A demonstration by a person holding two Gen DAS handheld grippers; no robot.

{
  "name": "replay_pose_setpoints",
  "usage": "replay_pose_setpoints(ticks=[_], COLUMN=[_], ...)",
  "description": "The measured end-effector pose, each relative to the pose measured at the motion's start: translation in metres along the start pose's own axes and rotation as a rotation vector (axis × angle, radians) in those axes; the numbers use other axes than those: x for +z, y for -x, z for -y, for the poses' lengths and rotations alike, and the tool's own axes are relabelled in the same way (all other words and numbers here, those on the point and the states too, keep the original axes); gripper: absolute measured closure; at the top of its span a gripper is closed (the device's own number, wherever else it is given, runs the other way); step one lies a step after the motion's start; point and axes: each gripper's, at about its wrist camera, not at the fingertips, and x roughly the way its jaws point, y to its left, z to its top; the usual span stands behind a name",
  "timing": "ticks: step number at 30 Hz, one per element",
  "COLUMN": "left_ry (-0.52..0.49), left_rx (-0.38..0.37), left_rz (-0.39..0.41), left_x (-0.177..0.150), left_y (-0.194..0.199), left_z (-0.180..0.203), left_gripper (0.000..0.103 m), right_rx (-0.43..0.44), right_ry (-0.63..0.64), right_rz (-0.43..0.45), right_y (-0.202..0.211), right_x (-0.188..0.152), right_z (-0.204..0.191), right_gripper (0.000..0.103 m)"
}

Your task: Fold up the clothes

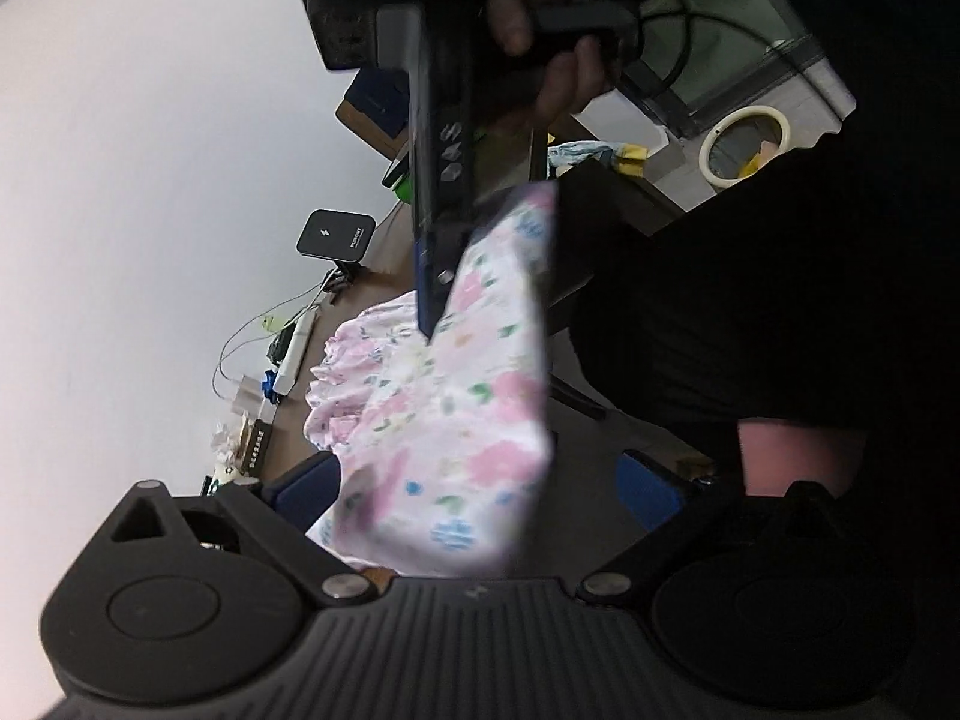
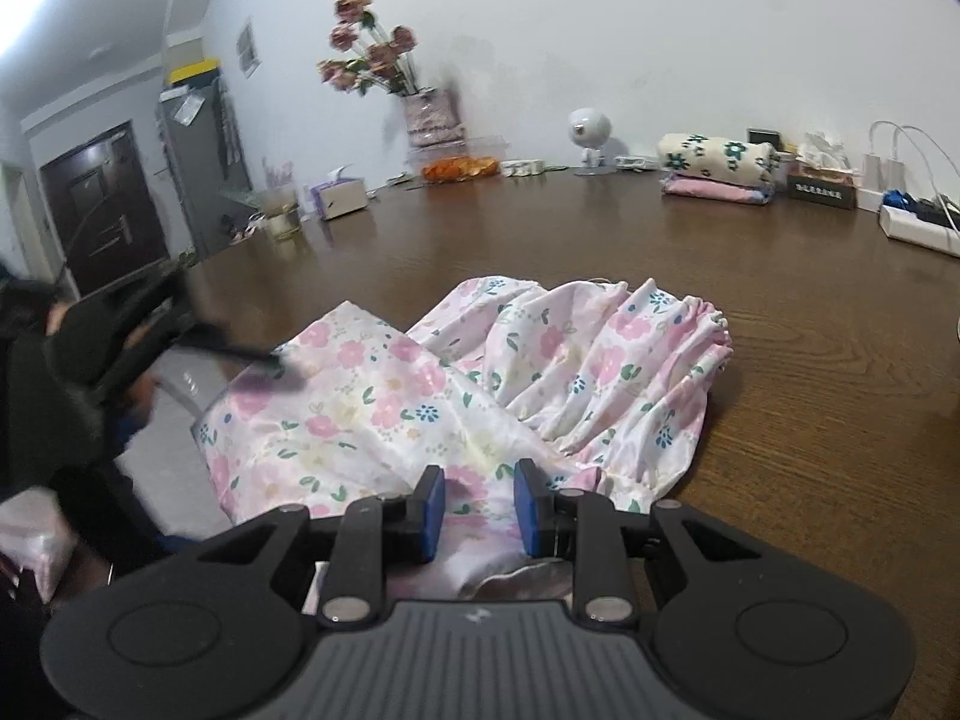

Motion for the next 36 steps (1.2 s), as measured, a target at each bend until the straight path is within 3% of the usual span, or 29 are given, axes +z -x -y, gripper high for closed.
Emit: replay_pose_setpoints(ticks=[2, 3, 4, 6, 13, 14, 15, 17, 18, 21, 24, 26, 28, 29, 32, 36], left_ry=[-0.034, -0.052, -0.045, 0.003, 0.223, 0.257, 0.289, 0.345, 0.373, 0.438, 0.466, 0.471, 0.476, 0.486, 0.571, 0.806], left_rx=[0.008, 0.013, -0.001, -0.049, -0.208, -0.237, -0.263, -0.31, -0.332, -0.384, -0.414, -0.424, -0.431, -0.44, -0.539, -0.738], left_rz=[0.016, 0.022, 0.007, -0.042, -0.078, -0.084, -0.09, -0.095, -0.093, -0.089, -0.09, -0.092, -0.095, -0.096, -0.091, -0.083], left_x=[-0.002, -0.003, -0.002, 0.0, 0.007, 0.006, 0.006, 0.005, 0.003, 0.0, 0.0, 0.0, 0.0, 0.0, -0.001, -0.008], left_y=[-0.002, -0.003, -0.006, -0.011, -0.011, -0.012, -0.013, -0.015, -0.016, -0.019, -0.018, -0.019, -0.019, -0.019, -0.014, -0.022], left_z=[0.004, 0.006, 0.006, 0.001, -0.04, -0.047, -0.054, -0.065, -0.07, -0.078, -0.082, -0.084, -0.085, -0.085, -0.096, -0.129], left_gripper=[0.004, 0.014, 0.035, 0.057, 0.071, 0.071, 0.071, 0.071, 0.072, 0.072, 0.072, 0.072, 0.072, 0.072, 0.074, 0.075], right_rx=[0.002, 0.0, -0.002, -0.006, -0.022, -0.024, -0.026, -0.033, -0.029, -0.045, -0.154, -0.2, -0.188, -0.162, -0.026, 0.319], right_ry=[0.035, 0.054, 0.072, 0.11, 0.241, 0.26, 0.278, 0.384, 0.471, 0.746, 0.938, 0.978, 0.975, 0.94, 0.749, 0.25], right_rz=[-0.003, 0.001, 0.005, 0.013, 0.041, 0.045, 0.049, 0.094, 0.108, 0.028, 0.008, 0.032, 0.024, -0.015, -0.051, -0.151], right_y=[0.007, 0.011, 0.015, 0.024, 0.055, 0.059, 0.064, 0.078, 0.084, 0.073, 0.046, 0.032, 0.022, 0.018, 0.029, 0.044], right_x=[-0.002, -0.002, -0.003, -0.005, -0.01, -0.011, -0.011, -0.019, -0.027, -0.053, -0.072, -0.074, -0.072, -0.067, -0.046, -0.007], right_z=[-0.006, -0.008, -0.011, -0.017, -0.037, -0.04, -0.043, -0.056, -0.066, -0.089, -0.096, -0.092, -0.087, -0.084, -0.07, -0.02], right_gripper=[0.08, 0.079, 0.079, 0.079, 0.07, 0.055, 0.033, 0.009, 0.008, 0.011, 0.021, 0.024, 0.044, 0.067, 0.077, 0.08])
